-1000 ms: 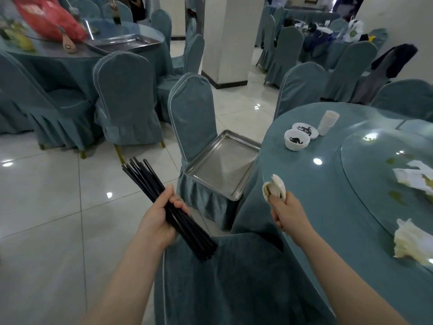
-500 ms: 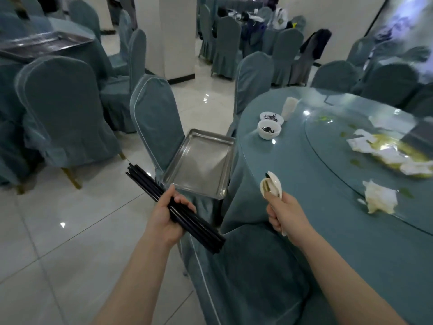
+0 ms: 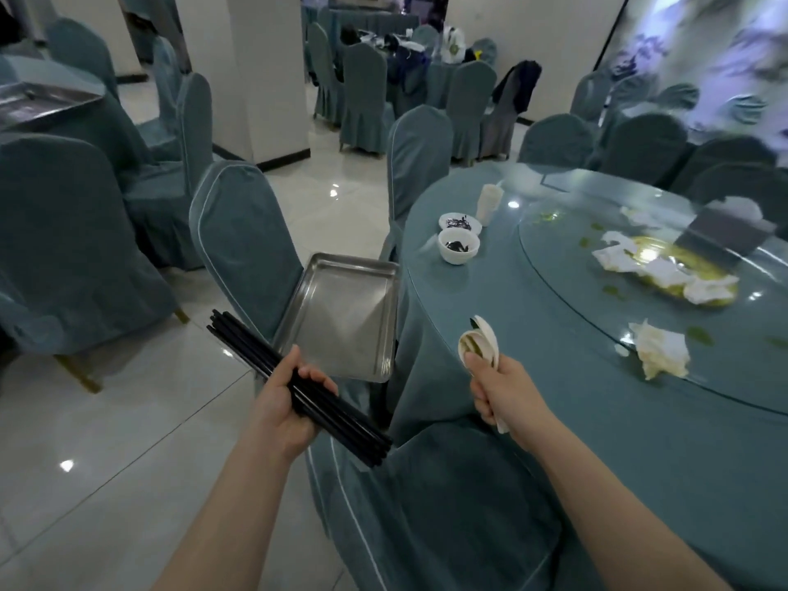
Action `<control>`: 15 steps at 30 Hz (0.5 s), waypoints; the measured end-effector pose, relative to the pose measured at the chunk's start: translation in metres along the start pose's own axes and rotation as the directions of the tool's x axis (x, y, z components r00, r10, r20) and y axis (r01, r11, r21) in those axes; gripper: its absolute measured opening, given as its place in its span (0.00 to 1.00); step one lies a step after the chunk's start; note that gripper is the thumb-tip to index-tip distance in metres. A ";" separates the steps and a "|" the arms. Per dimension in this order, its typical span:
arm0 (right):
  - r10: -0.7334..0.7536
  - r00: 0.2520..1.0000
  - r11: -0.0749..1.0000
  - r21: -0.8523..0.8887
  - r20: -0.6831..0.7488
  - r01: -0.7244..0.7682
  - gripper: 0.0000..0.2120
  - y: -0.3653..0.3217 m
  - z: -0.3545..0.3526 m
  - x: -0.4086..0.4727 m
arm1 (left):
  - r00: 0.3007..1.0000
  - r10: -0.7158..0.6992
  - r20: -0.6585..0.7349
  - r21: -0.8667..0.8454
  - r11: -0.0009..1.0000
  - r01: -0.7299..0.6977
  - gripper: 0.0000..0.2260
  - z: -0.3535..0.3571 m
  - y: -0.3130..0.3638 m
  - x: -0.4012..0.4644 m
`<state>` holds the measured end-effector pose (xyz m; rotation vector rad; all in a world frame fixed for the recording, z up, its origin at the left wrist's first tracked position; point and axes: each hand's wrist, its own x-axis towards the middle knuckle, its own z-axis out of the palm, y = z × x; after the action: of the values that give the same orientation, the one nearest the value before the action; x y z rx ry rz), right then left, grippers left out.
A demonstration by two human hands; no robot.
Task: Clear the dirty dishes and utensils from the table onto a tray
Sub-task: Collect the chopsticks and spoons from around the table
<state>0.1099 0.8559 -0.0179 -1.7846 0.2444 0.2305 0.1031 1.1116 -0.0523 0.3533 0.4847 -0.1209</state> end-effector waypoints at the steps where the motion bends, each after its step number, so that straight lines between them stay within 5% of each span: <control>1: 0.006 1.000 1.000 0.010 -0.017 -0.006 0.14 -0.003 0.006 0.006 | 1.000 -0.027 0.005 0.003 1.000 0.027 0.12 0.000 0.008 0.009; 15: 0.017 0.972 1.000 0.029 -0.236 -0.010 0.12 -0.063 0.148 0.097 | 0.981 -0.183 0.061 0.161 0.972 0.171 0.13 0.017 0.181 0.122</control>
<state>0.2177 1.0097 -0.0202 -1.7830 0.4279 0.0232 0.2538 1.2707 -0.0412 0.4557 0.4329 -0.3456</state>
